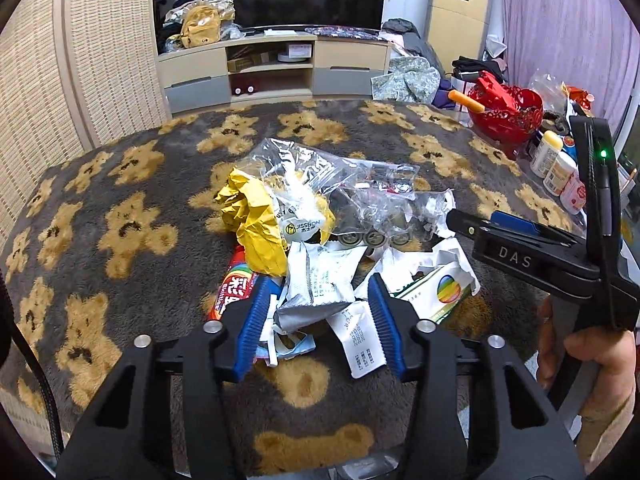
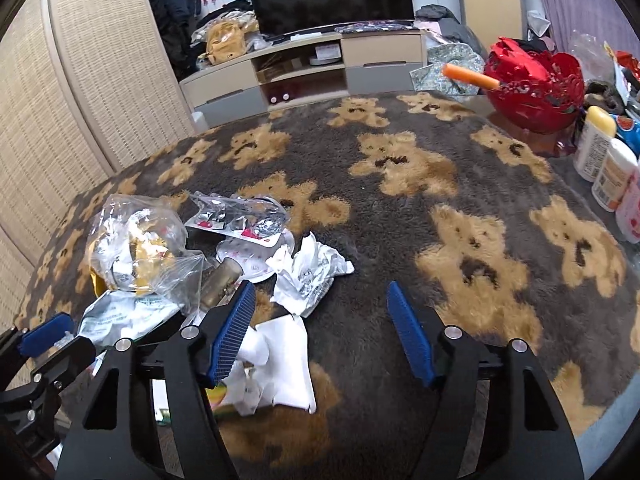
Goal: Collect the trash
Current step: 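Grasp the white paper receipts with the left gripper while the right gripper grasps crumpled silver foil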
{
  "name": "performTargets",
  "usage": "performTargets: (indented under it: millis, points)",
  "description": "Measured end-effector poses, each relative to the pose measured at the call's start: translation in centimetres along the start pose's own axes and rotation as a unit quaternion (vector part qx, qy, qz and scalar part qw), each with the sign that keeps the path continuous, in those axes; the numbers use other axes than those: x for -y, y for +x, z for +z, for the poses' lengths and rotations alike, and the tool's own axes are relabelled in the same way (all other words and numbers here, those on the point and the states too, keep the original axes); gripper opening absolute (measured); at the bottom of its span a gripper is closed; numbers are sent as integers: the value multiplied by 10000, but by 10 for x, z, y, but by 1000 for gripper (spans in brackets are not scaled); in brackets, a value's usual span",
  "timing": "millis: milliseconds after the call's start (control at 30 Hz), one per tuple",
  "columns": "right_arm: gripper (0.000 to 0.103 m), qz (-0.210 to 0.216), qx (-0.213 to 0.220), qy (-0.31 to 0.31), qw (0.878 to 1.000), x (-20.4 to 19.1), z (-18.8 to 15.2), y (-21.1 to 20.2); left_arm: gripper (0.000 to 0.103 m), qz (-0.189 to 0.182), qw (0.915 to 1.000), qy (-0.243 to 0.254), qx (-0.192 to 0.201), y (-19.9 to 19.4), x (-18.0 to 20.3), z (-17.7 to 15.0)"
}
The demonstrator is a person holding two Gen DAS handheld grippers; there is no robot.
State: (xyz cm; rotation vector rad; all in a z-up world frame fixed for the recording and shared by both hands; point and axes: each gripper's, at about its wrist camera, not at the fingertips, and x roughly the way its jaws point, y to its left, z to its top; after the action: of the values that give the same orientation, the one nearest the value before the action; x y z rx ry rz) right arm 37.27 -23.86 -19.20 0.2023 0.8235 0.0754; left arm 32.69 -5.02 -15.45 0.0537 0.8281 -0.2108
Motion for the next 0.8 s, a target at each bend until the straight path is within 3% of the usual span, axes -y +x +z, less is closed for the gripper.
performTargets:
  millis: [133,233,300,467,800]
  points:
    - [65,-18,-101,-52,9999,-1,3,19,37,-56,9999,-39,-85,10,-3,-2]
    - [57,-25,-201,-63,9998,-1,4,34,37,-111,9998,-33,-129,14,-6,-5]
    - [40,1,-293,-33,9996,1,2,42,36,-172,9997,-63,-152,15,-8,-7]
    - [23,49,-189,45,9998,5,1,36,32,-268,9996,-83,-105,13,-10,-9]
    - [21,-19,455,-26,9990,7,17,-24,30,-195,9996,-20,191,-14,-6,4]
